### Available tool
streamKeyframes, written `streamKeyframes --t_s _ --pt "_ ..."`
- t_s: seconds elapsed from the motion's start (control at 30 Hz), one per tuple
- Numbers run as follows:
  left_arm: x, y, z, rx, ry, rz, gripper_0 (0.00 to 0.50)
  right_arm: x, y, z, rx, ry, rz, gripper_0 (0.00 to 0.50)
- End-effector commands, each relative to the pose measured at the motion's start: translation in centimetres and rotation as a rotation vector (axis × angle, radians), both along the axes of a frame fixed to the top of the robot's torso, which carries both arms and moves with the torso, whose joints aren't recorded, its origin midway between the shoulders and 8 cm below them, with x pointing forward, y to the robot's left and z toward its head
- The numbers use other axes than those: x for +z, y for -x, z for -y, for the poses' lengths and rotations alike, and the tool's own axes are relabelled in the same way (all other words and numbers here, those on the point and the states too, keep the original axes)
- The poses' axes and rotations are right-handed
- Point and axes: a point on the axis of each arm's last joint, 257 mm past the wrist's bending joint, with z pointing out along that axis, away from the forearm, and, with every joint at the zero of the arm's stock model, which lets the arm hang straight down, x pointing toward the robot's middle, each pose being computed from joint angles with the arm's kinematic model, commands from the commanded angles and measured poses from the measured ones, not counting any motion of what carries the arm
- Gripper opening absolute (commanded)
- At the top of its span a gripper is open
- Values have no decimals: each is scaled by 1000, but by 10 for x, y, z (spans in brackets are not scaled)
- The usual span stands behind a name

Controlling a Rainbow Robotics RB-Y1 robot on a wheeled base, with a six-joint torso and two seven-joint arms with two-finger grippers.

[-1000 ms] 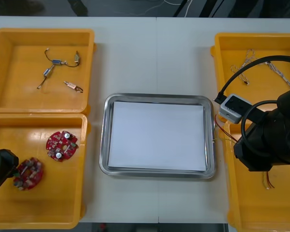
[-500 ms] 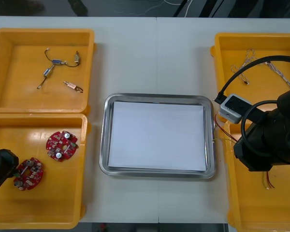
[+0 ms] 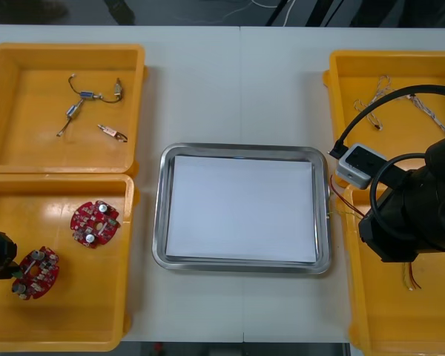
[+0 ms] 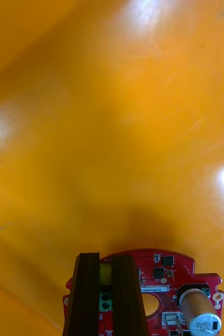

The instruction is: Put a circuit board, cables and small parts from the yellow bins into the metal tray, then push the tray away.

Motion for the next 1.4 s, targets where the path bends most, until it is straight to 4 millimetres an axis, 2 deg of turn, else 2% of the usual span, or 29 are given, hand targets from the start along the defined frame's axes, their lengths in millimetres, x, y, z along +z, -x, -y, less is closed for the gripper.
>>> streamKeyframes --t_s 0.03,0.2,0.27,0.4,0.47,0.53,0.9,1.17,1.2,1.23,1.37,1.4 --pt "34 -6 -24 -63 -89 37 0 9 -1 -8 11 -6 34 0" --pt "49 -12 -26 -95 -125 43 0 8 -1 -8 11 -6 35 0" --pt "64 -19 -27 -128 -162 51 0 8 -1 -8 10 -6 34 0" --pt "79 -22 -27 -169 -199 36 0 8 -1 -8 10 -5 35 0" --pt "92 -26 -22 -209 -224 27 0 8 -1 -8 9 -6 35 0" --pt "96 -27 -18 -228 -231 26 0 8 -1 -8 9 -6 35 0" --pt "137 -57 42 -449 -216 63 0 8 -1 -8 9 -6 35 0" --pt "157 -76 92 -615 -258 72 0 8 -1 -8 9 -6 35 0" --pt "157 -76 92 -615 -258 72 0 8 -1 -8 9 -6 35 0" --pt "160 -81 105 -657 -273 79 0 8 -1 -8 9 -6 35 0" --pt "166 -88 126 -720 -297 89 0 8 -1 -8 9 -6 35 0" --pt "169 -91 137 -751 -305 96 0 9 -2 -8 9 -6 37 0"
